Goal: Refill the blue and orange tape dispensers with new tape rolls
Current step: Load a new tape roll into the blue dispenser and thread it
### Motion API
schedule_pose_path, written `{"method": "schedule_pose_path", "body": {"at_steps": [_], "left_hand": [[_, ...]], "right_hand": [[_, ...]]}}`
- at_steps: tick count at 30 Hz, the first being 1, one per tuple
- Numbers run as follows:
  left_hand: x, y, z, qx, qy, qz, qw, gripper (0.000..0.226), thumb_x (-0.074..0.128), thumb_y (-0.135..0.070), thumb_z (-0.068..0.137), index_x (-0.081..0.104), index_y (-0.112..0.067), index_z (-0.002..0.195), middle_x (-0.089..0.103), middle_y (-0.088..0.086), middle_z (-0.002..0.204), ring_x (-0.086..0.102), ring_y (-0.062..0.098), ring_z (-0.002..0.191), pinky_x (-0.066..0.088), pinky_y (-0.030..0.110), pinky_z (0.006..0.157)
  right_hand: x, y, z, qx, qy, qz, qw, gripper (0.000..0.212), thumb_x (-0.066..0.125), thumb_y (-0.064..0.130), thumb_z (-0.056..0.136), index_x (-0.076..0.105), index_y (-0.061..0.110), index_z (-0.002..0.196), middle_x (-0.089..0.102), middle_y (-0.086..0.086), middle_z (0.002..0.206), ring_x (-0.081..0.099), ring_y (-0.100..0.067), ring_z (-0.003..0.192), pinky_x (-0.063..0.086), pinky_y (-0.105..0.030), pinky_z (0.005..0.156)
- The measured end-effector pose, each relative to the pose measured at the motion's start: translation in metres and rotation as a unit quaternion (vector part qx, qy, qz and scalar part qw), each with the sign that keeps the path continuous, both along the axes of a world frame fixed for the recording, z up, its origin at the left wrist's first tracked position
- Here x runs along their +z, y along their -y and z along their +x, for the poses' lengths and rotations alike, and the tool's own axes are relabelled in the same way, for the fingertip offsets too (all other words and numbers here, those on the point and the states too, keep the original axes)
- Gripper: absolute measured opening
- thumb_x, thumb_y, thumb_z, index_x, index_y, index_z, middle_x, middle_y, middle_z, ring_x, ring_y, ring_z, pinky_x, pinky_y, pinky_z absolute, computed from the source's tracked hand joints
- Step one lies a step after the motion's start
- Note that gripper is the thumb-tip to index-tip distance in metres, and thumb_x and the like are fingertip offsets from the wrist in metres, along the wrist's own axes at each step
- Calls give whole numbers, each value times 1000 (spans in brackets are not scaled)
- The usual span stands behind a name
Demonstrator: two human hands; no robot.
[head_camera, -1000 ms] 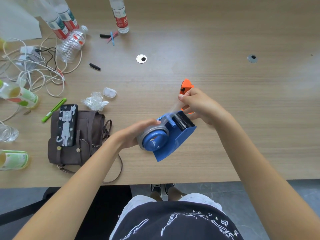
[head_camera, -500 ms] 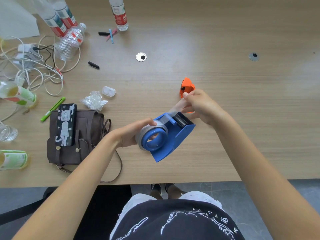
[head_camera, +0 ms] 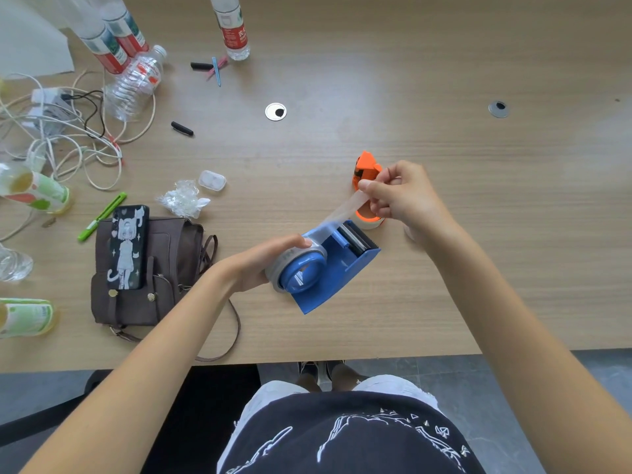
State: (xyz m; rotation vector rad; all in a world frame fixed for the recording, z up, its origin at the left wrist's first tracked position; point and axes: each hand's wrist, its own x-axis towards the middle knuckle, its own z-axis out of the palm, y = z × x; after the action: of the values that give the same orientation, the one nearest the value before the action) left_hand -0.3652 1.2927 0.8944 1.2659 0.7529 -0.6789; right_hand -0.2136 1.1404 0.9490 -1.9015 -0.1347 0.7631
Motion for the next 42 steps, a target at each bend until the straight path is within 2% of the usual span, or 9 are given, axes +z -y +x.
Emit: {"method": "schedule_pose_path", "body": {"at_steps": [4,8,13,17,20,25,31,37,42], "left_hand": [[-3,-3,-5,22,3,-34,999,39,55,-43,74,65,-15,99,68,3,83,60,16,70,43,27,66],[-2,0,-7,54,30,-67,996,26,50,-35,74,65,-14,80,64,1,65,55,14,56,41,27,60],[-6,0,-9,99,38,-79,991,24,50,-32,72,65,-15,78,62,0,64,53,15,57,39,30,62],[-9,-3,-11,101,44,-87,990,29,50,-33,73,63,-13,90,63,1,66,56,15,58,41,29,62],[-9,-4,-11,103,45,-100,989,29,50,-33,72,63,-13,89,64,2,67,57,14,58,45,26,59],[-10,-6,-12,92,44,-117,988,42,60,-38,59,63,-11,92,63,4,73,58,15,61,46,27,63],[-12,-7,-12,92,37,-114,988,45,61,-39,58,62,-10,94,61,7,80,57,16,64,47,26,62],[-7,-4,-13,75,39,-103,991,38,61,-39,57,63,-12,82,63,2,67,56,13,55,47,22,54],[-7,-4,-15,60,46,-89,993,31,59,-39,61,66,-15,79,62,5,72,53,17,59,43,29,61]], "right_hand": [[3,6,-11,-8,-56,22,998,28,75,5,74,49,12,82,60,-14,88,61,-19,66,55,-35,73],[6,6,-31,-68,-89,65,992,30,65,-9,76,43,12,73,52,-10,75,58,-17,55,55,-24,57],[1,13,-50,-86,-84,74,990,32,62,-17,73,43,9,76,47,-6,69,59,-18,52,59,-27,56],[-9,17,-66,-38,64,4,997,34,63,-10,71,41,16,76,53,-6,67,62,-24,55,57,-31,60],[-16,19,-78,12,155,-39,987,31,60,-5,72,40,18,76,58,-11,70,62,-31,67,54,-36,62],[-23,19,-80,22,194,-56,979,23,57,-4,75,43,13,82,60,-10,72,59,-25,67,46,-29,60],[-25,19,-80,38,217,-63,974,25,58,-2,78,40,15,83,51,2,67,47,-9,59,37,-18,56],[-26,17,-79,48,237,-80,967,21,54,-1,80,41,14,86,56,-5,71,49,-16,62,45,-36,63],[-27,16,-78,55,277,-102,954,17,55,2,81,44,11,89,59,-7,74,56,-26,68,48,-45,66]]}}
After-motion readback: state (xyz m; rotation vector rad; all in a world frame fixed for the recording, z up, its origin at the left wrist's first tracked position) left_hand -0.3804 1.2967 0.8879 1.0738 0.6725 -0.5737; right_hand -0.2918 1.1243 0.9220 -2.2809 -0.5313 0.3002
